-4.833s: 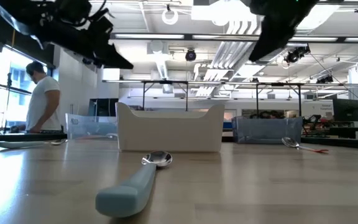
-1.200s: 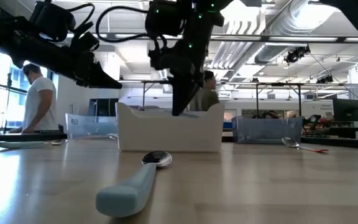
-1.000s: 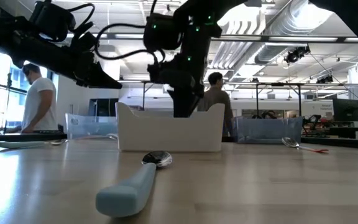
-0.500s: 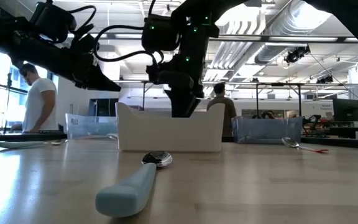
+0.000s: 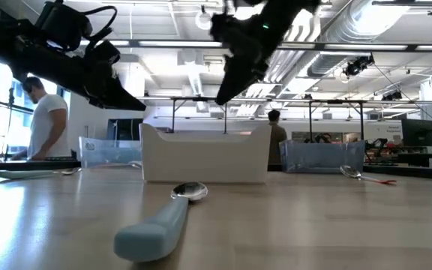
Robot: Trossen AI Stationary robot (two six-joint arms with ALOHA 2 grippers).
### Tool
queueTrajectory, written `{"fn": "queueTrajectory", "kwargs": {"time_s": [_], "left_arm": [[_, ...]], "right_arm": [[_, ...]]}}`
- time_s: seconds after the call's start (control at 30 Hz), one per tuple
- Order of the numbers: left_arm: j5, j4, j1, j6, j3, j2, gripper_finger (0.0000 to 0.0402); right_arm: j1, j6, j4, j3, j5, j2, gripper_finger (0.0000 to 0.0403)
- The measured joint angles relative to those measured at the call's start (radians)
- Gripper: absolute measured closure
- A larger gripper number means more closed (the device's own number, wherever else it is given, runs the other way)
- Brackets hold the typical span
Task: Sort silverware by color (type)
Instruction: Put the blue spoon into the white bin
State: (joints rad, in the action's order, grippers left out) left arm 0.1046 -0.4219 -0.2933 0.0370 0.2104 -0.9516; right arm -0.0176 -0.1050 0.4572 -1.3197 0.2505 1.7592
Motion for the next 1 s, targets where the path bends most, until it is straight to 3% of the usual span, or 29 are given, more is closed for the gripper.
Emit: {"fn": "queueTrajectory", "kwargs": {"time_s": [0.23,0.4,0.5,0.7,0.83,1.0], "left_arm": [[-0.157,0.026,0.008,-0.134,0.001,-0.019,0.0401],[-0.079,0.077,0.033,-0.139,0.005,-0.023,0.0401],[-0.029,0.208,0.059,-0.132,0.057,-0.023,0.0401],[0.167,0.524,0.13,-0.133,0.207,-0.024,0.0401],[0.17,0.596,0.134,-0.175,0.258,-0.024,0.0401],[0.194,0.749,0.14,-0.288,0.308,-0.024,0.0401]], "right_arm": [[0.006,0.068,-0.601,0.483,-0.001,-0.323,0.0395],[0.07,0.1,-0.793,0.681,0.008,-0.517,0.0402],[0.107,0.105,-0.863,0.777,0.027,-0.59,0.04],[0.184,0.128,-0.907,0.893,0.038,-0.638,0.04],[0.224,0.099,-0.884,0.895,0.032,-0.641,0.0401],[0.256,0.191,-0.893,0.869,0.028,-0.641,0.0401]]}}
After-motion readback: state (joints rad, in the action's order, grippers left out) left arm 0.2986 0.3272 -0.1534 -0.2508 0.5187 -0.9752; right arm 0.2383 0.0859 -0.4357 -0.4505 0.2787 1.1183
